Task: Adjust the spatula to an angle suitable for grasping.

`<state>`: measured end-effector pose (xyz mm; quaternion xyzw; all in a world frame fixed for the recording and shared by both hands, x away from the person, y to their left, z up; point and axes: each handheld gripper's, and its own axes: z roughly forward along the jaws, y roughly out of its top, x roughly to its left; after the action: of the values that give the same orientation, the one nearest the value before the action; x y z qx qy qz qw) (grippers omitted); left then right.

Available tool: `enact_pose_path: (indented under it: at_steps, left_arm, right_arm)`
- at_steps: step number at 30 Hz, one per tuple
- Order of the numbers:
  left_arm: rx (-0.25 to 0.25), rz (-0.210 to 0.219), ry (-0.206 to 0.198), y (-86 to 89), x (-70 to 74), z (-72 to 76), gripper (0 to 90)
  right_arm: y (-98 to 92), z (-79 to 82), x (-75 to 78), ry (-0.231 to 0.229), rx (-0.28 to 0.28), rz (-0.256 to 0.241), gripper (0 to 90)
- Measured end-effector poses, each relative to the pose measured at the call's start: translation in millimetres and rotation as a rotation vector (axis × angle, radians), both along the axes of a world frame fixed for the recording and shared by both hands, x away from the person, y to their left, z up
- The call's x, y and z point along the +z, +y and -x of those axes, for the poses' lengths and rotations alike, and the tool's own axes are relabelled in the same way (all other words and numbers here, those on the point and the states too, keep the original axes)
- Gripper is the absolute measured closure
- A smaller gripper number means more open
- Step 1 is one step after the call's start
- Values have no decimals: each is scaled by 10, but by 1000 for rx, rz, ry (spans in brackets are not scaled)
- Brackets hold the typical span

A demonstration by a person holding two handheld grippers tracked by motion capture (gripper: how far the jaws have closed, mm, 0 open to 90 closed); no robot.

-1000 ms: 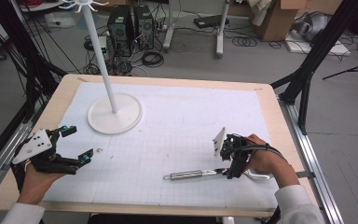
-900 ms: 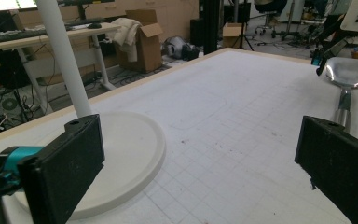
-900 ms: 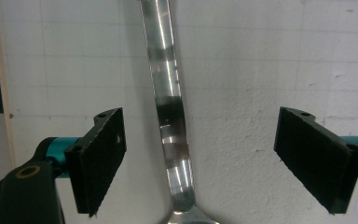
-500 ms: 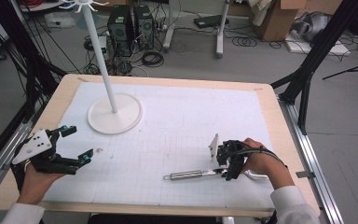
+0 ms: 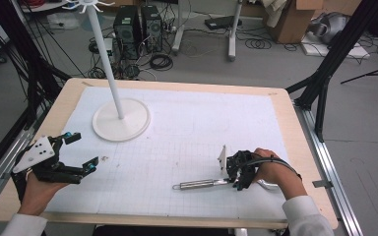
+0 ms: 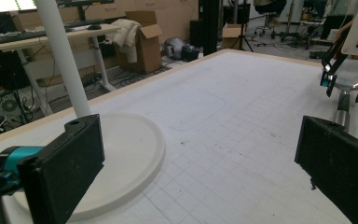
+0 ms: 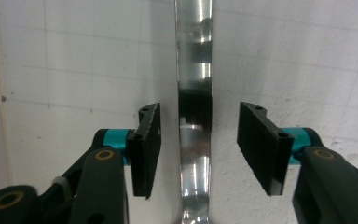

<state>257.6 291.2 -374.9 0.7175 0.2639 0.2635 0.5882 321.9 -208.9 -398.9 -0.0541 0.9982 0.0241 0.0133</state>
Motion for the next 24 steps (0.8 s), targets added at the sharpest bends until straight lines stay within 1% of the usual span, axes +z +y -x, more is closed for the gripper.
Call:
enact_pose_path:
  at_steps: [2, 3, 4, 6, 7, 8, 9, 10, 12, 15, 17, 18, 20, 21, 22, 24]
  left_arm:
    - [0, -1, 0, 0, 0, 0, 17]
    - [0, 0, 0, 0, 1, 0, 17]
    - [0, 2, 0, -1, 1, 0, 17]
    - [0, 1, -1, 0, 2, 2, 18]
    - [0, 2, -1, -2, 2, 1, 17]
    - [1, 1, -1, -2, 3, 2, 17]
    - [0, 0, -1, -2, 3, 2, 17]
    - [0, -2, -1, -2, 4, 2, 17]
    - [-1, -2, -1, -2, 3, 0, 18]
    - [0, -1, -1, -1, 4, 2, 17]
    - [0, 1, 0, -3, 4, 2, 17]
    - [0, -3, -1, -2, 5, 2, 18]
    - [-2, -1, 0, -4, 3, 2, 17]
    - [-2, 1, 1, -7, 2, 2, 17]
    - [-2, 1, 1, -7, 2, 2, 17]
    - [-3, 2, 1, -8, 1, 2, 17]
  right_arm:
    - [8, 1, -10, 2, 5, 7, 546]
    - [16, -4, -21, -5, 10, 17, 548]
    - [19, -2, -24, -11, 8, 20, 555]
    - [21, 1, -27, -10, 2, 22, 571]
    - [28, -5, -30, -13, 13, 23, 607]
    - [28, -5, -30, -13, 13, 23, 607]
    - [31, 8, -27, -3, -1, 34, 625]
    - [31, 8, -27, -3, -1, 34, 625]
    - [34, -8, -39, -1, 17, 28, 638]
    - [31, -11, -43, 4, 8, 31, 655]
    - [32, -18, -45, 5, 13, 32, 658]
    - [31, -13, -44, 7, 0, 40, 670]
    - [37, -27, -53, 11, 17, 33, 681]
    - [37, -27, -53, 11, 17, 33, 681]
    - [37, -14, -51, 18, -1, 46, 683]
    - [41, -21, -53, 28, 6, 45, 728]
